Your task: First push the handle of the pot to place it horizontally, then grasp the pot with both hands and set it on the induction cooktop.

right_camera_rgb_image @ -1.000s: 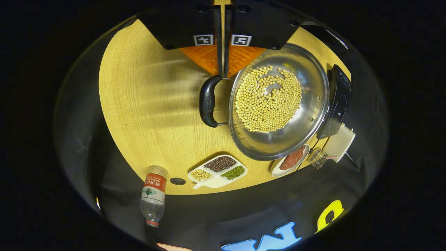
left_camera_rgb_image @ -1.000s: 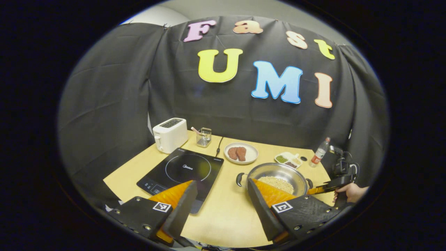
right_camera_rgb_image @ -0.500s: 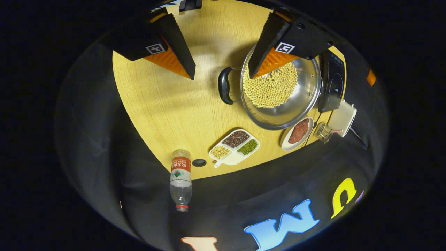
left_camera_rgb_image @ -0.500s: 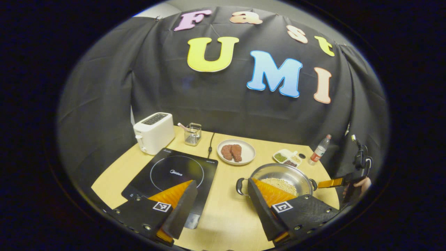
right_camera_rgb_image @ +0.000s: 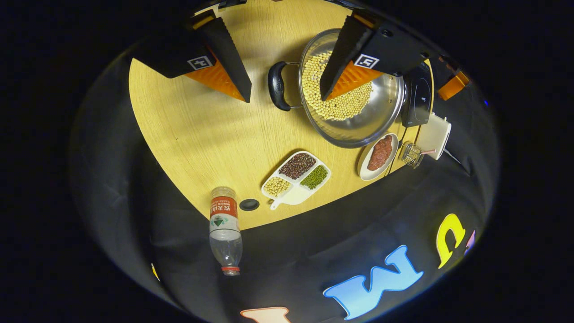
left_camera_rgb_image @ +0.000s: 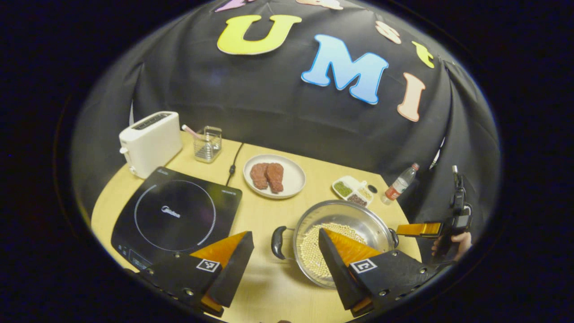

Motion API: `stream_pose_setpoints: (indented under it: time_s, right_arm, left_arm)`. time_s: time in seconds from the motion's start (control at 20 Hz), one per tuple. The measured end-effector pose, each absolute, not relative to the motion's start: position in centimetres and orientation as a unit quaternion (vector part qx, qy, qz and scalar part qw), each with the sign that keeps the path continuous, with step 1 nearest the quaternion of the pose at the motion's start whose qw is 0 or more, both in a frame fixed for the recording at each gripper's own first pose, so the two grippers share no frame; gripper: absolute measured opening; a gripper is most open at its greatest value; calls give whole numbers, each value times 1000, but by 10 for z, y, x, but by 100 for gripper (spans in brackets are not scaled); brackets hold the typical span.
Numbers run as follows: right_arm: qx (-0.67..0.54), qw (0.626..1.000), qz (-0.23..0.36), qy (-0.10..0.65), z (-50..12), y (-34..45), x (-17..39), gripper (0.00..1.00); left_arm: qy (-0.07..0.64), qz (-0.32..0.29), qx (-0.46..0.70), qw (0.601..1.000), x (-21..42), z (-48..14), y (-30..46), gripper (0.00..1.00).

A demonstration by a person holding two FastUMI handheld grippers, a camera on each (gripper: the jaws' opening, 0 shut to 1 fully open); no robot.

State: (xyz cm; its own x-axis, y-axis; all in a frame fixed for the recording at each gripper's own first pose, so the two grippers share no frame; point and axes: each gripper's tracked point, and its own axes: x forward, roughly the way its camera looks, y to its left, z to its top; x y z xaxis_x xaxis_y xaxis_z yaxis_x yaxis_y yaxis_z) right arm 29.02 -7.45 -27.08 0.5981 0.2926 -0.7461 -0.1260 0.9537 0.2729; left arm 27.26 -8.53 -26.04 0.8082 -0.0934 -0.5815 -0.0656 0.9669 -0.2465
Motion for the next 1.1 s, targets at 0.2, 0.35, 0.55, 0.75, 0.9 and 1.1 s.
stream_pose_setpoints:
  time_s: [0.2,0.35,0.55,0.75,0.9,1.1]
  right_arm:
    - [88,886,127,438,-291,-68,301,98]
    - [77,883,132,444,-306,-64,304,98]
    - [74,878,137,452,-325,-58,303,98]
    - [81,878,145,448,-332,-51,303,98]
    - [77,882,148,440,-335,-53,304,98]
    - [83,876,162,446,-341,-42,299,95]
  left_arm:
    - [340,-28,-151,928,294,-309,-98,90]
    - [356,-48,-155,920,310,-338,-106,90]
    - [375,-62,-143,914,319,-364,-115,90]
    - [387,-60,-151,908,324,-380,-113,90]
    - [386,-52,-155,908,327,-387,-106,90]
    - [383,-47,-188,903,327,-391,-109,70]
